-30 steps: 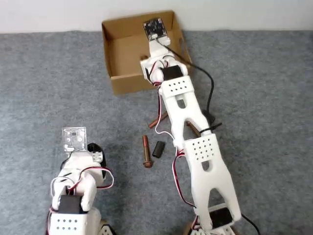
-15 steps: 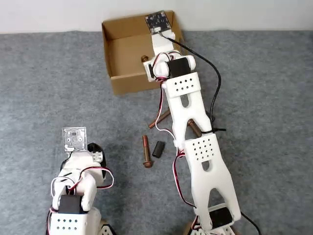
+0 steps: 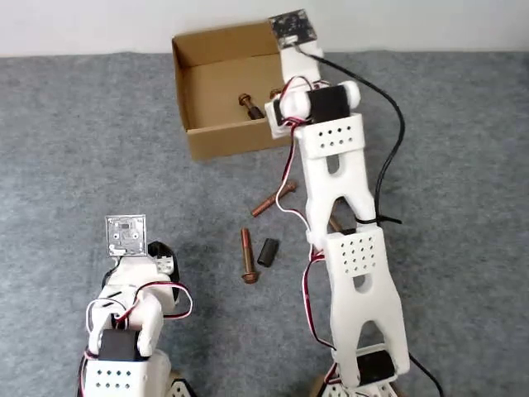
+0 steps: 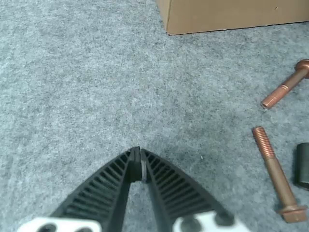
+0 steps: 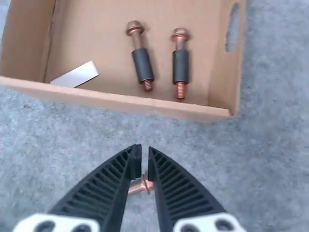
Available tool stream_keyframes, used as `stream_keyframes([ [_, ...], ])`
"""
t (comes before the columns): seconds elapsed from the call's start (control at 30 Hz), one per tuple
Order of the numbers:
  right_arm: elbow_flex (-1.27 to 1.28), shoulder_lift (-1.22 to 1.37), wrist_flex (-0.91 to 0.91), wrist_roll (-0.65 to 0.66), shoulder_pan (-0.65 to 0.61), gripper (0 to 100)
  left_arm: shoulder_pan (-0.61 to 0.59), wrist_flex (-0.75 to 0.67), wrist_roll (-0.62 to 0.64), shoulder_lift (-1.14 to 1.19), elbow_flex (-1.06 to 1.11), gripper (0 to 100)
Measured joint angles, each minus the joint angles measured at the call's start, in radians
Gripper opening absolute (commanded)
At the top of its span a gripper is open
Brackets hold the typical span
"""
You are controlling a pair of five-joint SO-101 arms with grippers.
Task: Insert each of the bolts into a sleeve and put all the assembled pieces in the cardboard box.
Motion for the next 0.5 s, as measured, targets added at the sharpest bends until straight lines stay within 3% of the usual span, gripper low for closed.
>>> stream_keyframes([
  [0.13,0.112,-0.075,0.000,0.074,0.043,1.2,0.000,0.000,0.000,0.000,0.000,0],
  [0.5,0.727,-0.374,0.000,0.549,0.140,2.7,0.000,0.000,0.000,0.000,0.000,0],
])
